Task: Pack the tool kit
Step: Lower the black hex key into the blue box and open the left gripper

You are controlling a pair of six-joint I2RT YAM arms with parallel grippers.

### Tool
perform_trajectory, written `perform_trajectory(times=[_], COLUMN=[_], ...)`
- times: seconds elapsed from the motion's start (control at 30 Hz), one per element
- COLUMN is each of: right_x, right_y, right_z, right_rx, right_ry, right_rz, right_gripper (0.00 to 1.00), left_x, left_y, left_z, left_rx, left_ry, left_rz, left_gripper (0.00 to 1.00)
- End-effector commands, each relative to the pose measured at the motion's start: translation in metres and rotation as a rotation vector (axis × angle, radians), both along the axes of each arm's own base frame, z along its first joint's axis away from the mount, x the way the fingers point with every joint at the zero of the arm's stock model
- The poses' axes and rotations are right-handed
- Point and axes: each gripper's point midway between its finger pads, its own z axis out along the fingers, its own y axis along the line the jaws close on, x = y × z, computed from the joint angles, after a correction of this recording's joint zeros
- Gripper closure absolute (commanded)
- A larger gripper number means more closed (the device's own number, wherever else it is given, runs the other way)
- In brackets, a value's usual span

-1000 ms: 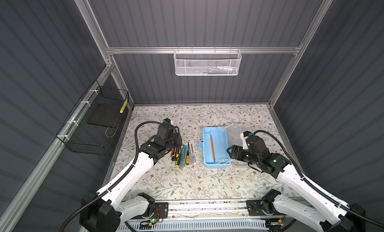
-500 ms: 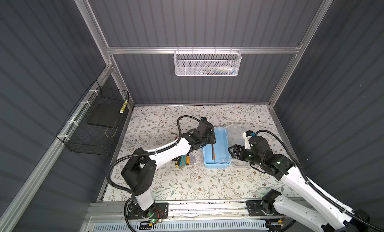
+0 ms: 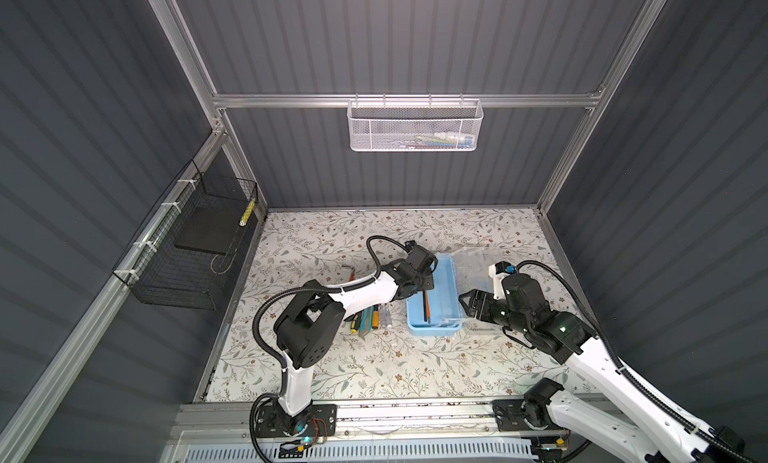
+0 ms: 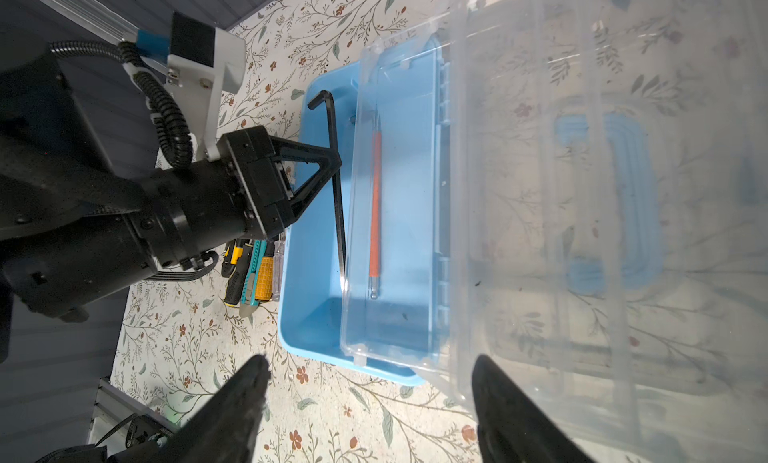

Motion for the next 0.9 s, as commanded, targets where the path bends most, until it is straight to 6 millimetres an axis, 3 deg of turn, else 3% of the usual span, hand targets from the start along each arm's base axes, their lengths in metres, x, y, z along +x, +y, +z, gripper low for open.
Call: perform_trajectory(times=[0.0,0.27,0.33,0.7,0.87], right_x=[-0.001,-0.001,0.0,0.002,0.001], right_y=[-0.003,-0.005,-0.005,-0.004,-0.003], right_z=[-0.005,-0.007,-0.006,-0.002,0.003], right_rx=[-0.009,-0.013,-0.011,-0.007,-0.006], right_ry=[0.009,0.01,0.007,-0.002,-0.009], right_rz=[-0.009,-0.014,-0.014,-0.014,-0.006], right_gripper=[0.23,0.23,0.23,0.23,0.23], left_x=[0.009,0.004,0.003,0.007,0.007], left_y=[-0.006,0.001,0.001,-0.003,-0.005], left_z=[0.006,-0.017,-0.019,-0.017,-0.003], left_rx=[0.013,0.059,0.061,0.065,0.048], left_ry=[-0.007,0.034,0.038,0.03,0.011], left_rz=[0.031,0.043,0.039,0.029,0.01], left_gripper=[1.0,1.0,0.92,0.8,0.79])
